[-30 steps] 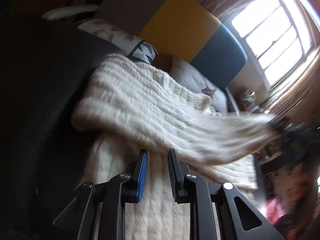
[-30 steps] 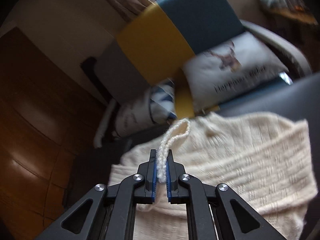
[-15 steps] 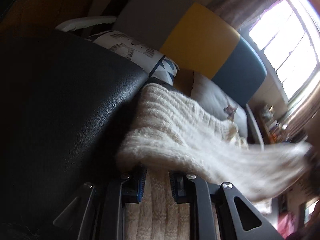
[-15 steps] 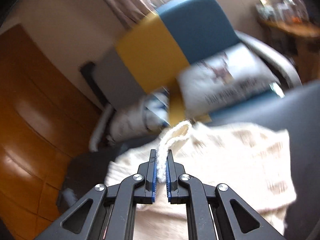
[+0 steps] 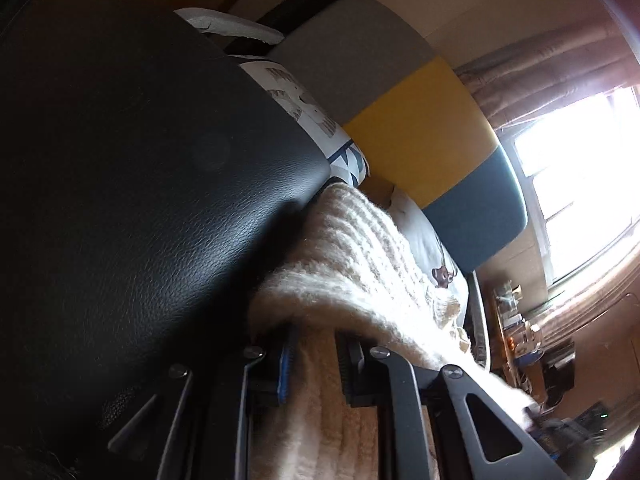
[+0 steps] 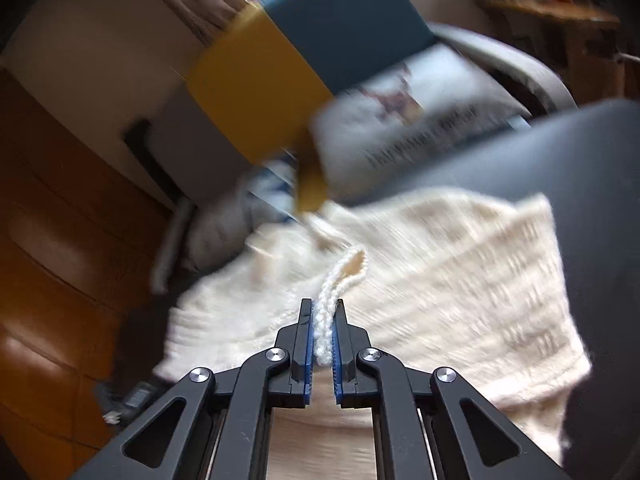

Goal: Fold clothes

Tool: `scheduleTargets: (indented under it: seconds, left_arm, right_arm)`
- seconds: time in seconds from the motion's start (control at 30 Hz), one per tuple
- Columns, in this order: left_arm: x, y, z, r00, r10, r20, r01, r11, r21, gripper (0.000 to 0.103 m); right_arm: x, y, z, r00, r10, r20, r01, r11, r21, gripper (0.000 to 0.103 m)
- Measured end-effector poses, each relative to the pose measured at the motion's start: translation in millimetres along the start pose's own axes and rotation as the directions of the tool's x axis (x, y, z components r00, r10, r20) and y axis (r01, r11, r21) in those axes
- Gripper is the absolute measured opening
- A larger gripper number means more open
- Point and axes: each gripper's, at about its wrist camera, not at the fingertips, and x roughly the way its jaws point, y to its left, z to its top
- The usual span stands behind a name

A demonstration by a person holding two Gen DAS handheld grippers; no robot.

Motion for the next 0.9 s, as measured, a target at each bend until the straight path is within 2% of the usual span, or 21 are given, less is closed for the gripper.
scheduleTargets:
  seconds: [0.1, 0.17, 0.27, 0.37, 0.5, 0.73, 0.8, 0.9]
  left_arm:
    - [1, -2, -1, 1.0, 0.011, 0.004, -0.011, 1.0, 0.022, 0.015]
    - [2, -2, -1, 1.0, 0.011, 0.007, -0.011, 1.0, 0.026, 0.015]
    - [2, 2, -1, 1.0, -0.004, 0.011, 0.004, 1.0, 0.013, 0.014]
    - [3, 3, -2, 1.0, -0.012, 0.018, 0.011, 1.0, 0.009, 0.014]
    - [2, 1, -1, 1.0, -0.01, -0.014, 0.01, 1.0, 0.028, 0.014]
    - [-2, -6, 1, 0.997, 0.001, -0.077, 0.005, 0.997, 0.073, 0.014]
    - [-9, -16, 0, 0.998, 0.014, -0.062, -0.007, 0.993, 0.119, 0.022]
    - [-19, -30, -1, 0.999, 0.033, -0.039, -0.025, 0.982, 0.187, 0.022]
  right_arm:
    - [20, -18, -10, 0.998, -0.049, -0.049, 0.051, 0.998, 0.029, 0.008]
    - [21, -25, -13, 0.998, -0.044, -0.051, 0.046, 0.998, 0.045, 0.008]
    - [5, -26, -10, 1.0, -0.003, 0.022, 0.001, 0.998, 0.058, 0.008]
    - [-4, -21, -8, 0.996, -0.044, 0.076, 0.042, 0.999, 0.022, 0.008]
    - [28, -30, -14, 0.989, -0.142, -0.043, 0.143, 0.99, 0.004, 0.008]
    - [30, -28, -17, 0.988, -0.155, -0.015, 0.154, 0.988, -0.027, 0.007]
    - [31, -27, -14, 0.988, -0.152, -0.027, 0.151, 0.988, -0.036, 0.008]
    - [20, -27, -5, 0.986, -0.165, -0.021, 0.164, 0.986, -0.035, 0.019]
